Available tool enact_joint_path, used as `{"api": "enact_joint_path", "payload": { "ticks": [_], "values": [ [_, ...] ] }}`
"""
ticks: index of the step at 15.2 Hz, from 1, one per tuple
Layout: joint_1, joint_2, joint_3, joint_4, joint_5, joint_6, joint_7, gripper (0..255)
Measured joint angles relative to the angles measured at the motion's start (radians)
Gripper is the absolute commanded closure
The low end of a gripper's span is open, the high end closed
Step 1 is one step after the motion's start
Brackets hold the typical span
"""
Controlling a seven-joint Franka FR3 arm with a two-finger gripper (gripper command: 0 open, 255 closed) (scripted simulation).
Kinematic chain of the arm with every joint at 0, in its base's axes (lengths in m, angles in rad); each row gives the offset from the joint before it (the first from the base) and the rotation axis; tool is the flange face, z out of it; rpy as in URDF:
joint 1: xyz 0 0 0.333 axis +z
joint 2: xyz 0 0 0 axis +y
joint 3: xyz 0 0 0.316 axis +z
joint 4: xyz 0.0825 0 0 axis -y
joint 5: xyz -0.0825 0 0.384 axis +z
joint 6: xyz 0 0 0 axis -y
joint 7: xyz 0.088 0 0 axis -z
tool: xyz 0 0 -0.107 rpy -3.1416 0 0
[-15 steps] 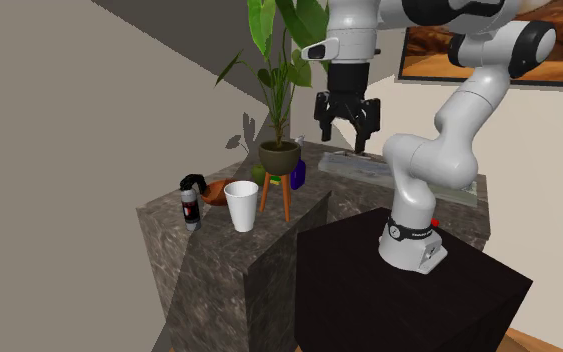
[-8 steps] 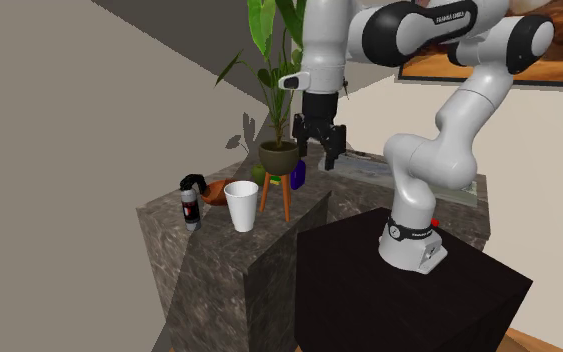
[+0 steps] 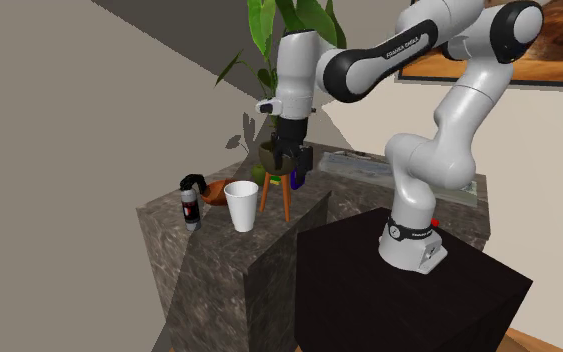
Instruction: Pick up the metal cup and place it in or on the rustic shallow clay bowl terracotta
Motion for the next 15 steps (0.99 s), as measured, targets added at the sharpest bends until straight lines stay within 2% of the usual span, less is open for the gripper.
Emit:
{"api": "enact_joint_path", "payload": {
  "ticks": [7,10,15],
  "values": [
    [-0.043,0.190,-0.114,0.014,-0.053,0.222,-0.107,0],
    [-0.046,0.287,-0.151,0.038,-0.051,0.313,-0.145,0],
    [-0.051,0.471,-0.224,0.110,-0.002,0.454,-0.251,0]
  ]
}}
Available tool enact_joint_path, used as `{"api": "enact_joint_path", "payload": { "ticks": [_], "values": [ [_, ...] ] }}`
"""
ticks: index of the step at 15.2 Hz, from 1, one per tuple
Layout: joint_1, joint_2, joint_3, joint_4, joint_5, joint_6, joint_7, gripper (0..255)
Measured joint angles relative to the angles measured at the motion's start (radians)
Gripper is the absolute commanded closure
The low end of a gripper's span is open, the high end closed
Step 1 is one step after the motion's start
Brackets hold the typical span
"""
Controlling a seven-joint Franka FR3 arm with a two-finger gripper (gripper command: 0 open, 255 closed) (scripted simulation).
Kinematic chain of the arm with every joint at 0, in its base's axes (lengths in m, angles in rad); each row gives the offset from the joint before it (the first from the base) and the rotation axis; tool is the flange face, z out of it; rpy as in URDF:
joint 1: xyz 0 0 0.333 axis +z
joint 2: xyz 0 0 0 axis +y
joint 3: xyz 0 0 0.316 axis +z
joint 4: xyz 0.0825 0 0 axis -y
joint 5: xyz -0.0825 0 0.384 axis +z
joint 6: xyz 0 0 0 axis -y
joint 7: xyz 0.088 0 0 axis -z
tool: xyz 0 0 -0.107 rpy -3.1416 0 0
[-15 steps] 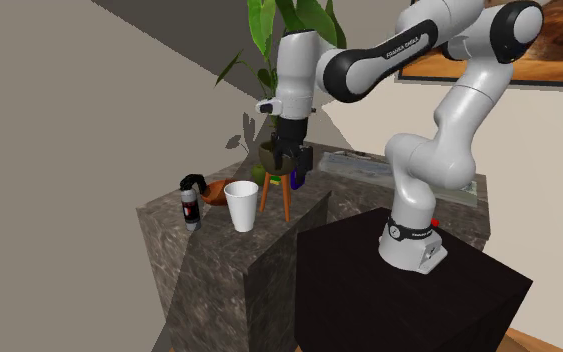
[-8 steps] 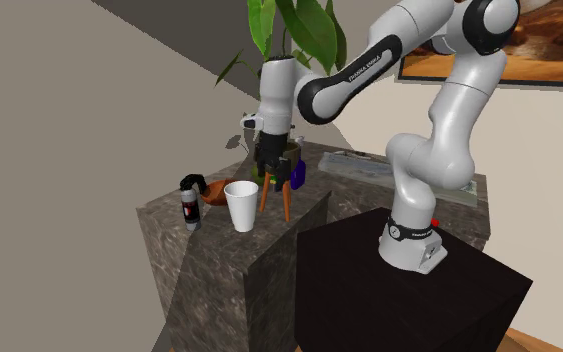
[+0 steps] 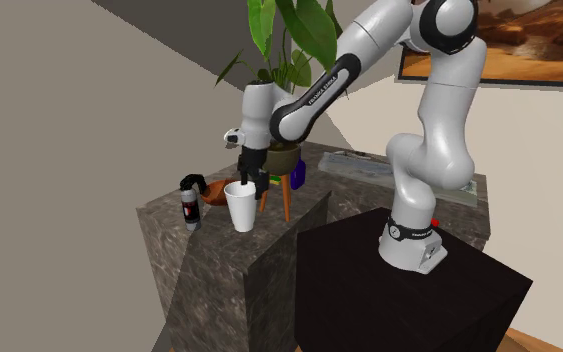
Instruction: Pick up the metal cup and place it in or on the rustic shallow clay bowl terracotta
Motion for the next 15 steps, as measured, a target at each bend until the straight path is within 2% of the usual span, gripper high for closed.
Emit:
{"api": "enact_joint_path", "payload": {
  "ticks": [7,14,15],
  "values": [
    [0.001,0.106,-0.019,-0.002,0.052,0.109,-0.050,0],
    [0.000,0.121,-0.020,-0.004,0.062,0.126,-0.059,0],
    [0.000,0.121,-0.020,-0.004,0.062,0.126,-0.059,255]
  ]
}}
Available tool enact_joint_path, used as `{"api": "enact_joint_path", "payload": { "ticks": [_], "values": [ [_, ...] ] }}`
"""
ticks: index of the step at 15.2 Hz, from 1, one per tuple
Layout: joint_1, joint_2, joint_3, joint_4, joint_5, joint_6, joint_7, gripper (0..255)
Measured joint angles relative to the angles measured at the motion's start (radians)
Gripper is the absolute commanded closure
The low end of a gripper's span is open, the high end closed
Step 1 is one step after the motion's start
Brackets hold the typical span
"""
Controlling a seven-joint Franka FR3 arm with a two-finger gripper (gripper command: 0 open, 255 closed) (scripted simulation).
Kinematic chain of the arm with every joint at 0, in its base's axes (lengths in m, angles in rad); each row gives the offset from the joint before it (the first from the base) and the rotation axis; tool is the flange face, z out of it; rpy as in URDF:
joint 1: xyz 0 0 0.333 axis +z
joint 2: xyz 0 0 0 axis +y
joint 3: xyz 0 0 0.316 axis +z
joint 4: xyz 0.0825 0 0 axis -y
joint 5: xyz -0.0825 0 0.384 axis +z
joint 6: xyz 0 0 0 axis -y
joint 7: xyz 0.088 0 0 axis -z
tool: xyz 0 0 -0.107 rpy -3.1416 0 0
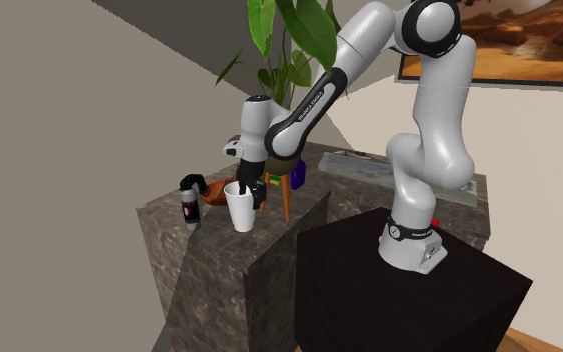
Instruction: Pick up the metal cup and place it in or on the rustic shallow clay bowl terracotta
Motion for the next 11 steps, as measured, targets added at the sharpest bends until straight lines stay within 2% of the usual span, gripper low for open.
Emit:
{"api": "enact_joint_path", "payload": {
  "ticks": [11],
  "values": [
    [0.000,-0.007,0.000,0.001,-0.004,-0.007,0.002,255]
  ]
}}
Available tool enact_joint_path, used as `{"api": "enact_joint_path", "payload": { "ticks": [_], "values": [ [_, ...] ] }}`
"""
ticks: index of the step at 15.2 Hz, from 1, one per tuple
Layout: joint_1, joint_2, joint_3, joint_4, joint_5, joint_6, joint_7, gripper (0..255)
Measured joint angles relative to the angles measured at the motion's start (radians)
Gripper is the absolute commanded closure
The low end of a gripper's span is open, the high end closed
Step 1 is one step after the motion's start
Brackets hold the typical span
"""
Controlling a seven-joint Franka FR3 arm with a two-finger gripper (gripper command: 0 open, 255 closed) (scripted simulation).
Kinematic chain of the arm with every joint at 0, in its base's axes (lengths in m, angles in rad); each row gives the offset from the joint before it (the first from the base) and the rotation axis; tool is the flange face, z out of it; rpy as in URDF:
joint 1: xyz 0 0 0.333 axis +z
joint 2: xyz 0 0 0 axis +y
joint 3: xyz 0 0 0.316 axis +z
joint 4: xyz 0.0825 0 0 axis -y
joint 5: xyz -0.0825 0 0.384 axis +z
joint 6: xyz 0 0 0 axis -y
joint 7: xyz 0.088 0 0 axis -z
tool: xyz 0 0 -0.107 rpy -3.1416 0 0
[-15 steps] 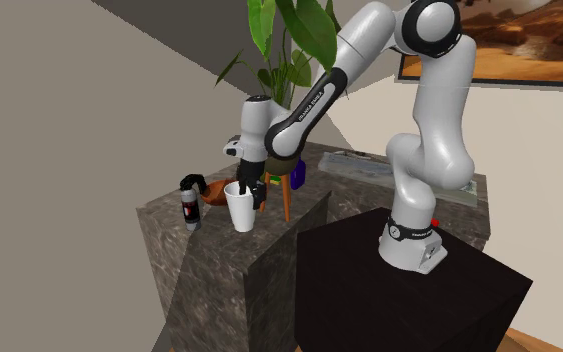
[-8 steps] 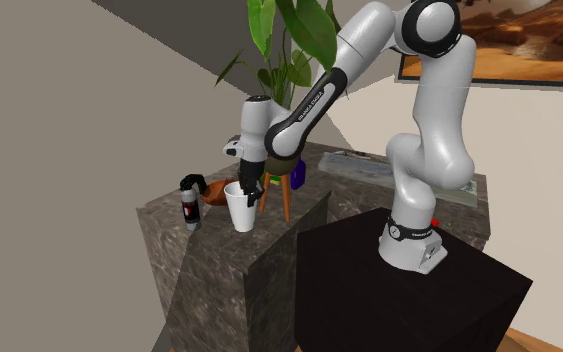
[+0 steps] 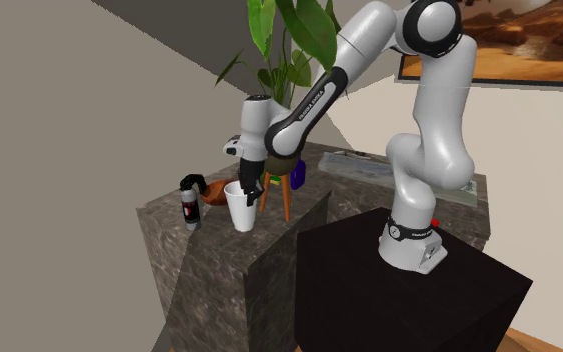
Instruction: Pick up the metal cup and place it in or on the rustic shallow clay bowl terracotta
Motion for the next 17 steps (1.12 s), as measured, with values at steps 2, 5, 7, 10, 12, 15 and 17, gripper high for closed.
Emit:
{"api": "enact_joint_path", "payload": {
  "ticks": [2,5,7,10,12,15,17],
  "values": [
    [0.000,-0.017,0.000,0.008,-0.009,-0.024,0.006,255],
    [-0.001,-0.046,0.002,0.022,-0.023,-0.065,0.015,255],
    [-0.002,-0.072,0.004,0.029,-0.035,-0.096,0.022,255],
    [-0.004,-0.103,0.008,0.042,-0.047,-0.140,0.029,255],
    [-0.003,-0.118,0.011,0.058,-0.051,-0.170,0.032,255],
    [-0.005,-0.147,0.016,0.074,-0.060,-0.214,0.037,255],
    [-0.006,-0.165,0.019,0.087,-0.065,-0.244,0.039,255]
  ]
}}
